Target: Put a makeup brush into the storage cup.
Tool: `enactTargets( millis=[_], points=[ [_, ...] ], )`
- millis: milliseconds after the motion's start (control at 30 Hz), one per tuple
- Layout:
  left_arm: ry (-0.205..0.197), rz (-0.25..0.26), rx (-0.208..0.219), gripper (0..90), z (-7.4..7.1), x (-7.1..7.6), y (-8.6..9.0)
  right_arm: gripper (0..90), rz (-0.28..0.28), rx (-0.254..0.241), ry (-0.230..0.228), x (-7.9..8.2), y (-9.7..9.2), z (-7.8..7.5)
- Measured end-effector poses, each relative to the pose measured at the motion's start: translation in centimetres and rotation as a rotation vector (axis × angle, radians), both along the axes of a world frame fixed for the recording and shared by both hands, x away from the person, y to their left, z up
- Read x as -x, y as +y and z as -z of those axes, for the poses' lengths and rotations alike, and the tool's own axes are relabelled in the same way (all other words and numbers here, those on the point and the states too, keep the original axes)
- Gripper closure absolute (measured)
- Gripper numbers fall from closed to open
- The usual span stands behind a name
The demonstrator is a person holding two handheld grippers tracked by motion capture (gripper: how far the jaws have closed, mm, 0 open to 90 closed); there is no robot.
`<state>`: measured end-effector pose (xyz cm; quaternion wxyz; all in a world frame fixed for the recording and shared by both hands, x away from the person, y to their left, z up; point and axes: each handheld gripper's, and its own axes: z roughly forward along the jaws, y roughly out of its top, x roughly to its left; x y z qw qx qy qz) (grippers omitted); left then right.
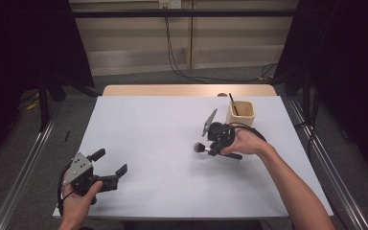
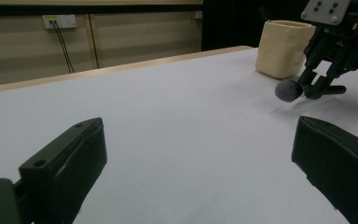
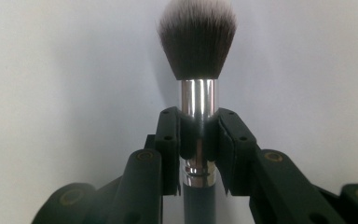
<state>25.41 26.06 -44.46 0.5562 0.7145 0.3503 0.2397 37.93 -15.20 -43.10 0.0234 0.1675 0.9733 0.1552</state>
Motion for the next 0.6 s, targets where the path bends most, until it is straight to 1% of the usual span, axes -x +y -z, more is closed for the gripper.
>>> enactTargets(
  millis=[33, 67, 133, 167, 200, 233, 267, 300, 333, 367, 433, 467, 500, 533, 600],
  points=[
    [0.0, -0.001, 0.003, 3.2, 0.0, 0.0, 0.0, 72.0, 0.006, -0.007, -0.003, 0.0, 0.0, -0.1],
    [-0.001, -0.002, 0.003, 3.2, 0.0, 0.0, 0.0, 72.0, 0.025, -0.018, -0.006, 0.1, 0.0, -0.3],
    [-0.001, -0.003, 0.005, 3.2, 0.0, 0.0, 0.0, 72.0, 0.049, -0.046, -0.024, 0.1, -0.2, -0.4],
    [-0.002, -0.002, 0.004, 3.2, 0.0, 0.0, 0.0, 72.0, 0.052, -0.047, -0.026, 0.1, -0.2, -0.5],
    [-0.003, -0.002, 0.006, 3.2, 0.0, 0.0, 0.0, 72.0, 0.054, -0.061, -0.034, 0.1, -0.3, -0.5],
    [-0.003, -0.001, 0.009, 3.2, 0.0, 0.0, 0.0, 72.0, 0.044, -0.078, -0.043, 0.1, -0.5, -0.4],
    [0.001, -0.002, 0.016, 3.2, 0.0, 0.0, 0.1, 72.0, 0.051, -0.084, -0.039, 0.2, -0.5, -0.5],
    [0.0, -0.003, 0.014, 3.2, 0.0, 0.0, 0.1, 72.0, 0.064, -0.103, -0.044, 0.3, -0.6, -0.6],
    [-0.001, -0.007, 0.013, 3.1, 0.0, 0.0, 0.1, 72.0, 0.059, -0.114, -0.048, 0.3, -0.7, -0.6],
    [-0.002, -0.006, 0.012, 3.1, 0.0, 0.0, 0.1, 72.0, 0.072, -0.133, -0.048, 0.4, -0.8, -0.8],
    [-0.004, -0.002, 0.007, 3.1, -0.1, 0.0, 0.1, 72.0, 0.071, -0.167, -0.054, 0.4, -1.0, -0.9],
    [-0.004, -0.001, 0.006, 3.2, -0.1, 0.1, 0.0, 72.0, 0.083, -0.173, -0.058, 0.5, -1.0, -0.9],
    [-0.004, -0.001, 0.006, 3.2, -0.1, 0.1, 0.0, 72.0, 0.095, -0.189, -0.07, 0.6, -1.1, -1.0],
    [-0.004, -0.001, 0.005, 3.1, -0.1, 0.1, 0.0, 72.0, 0.093, -0.199, -0.078, 0.6, -1.2, -1.0],
    [-0.003, -0.004, 0.009, 3.2, -0.1, 0.1, 0.0, 72.0, 0.113, -0.222, -0.092, 0.7, -1.4, -1.1]
  ],
)
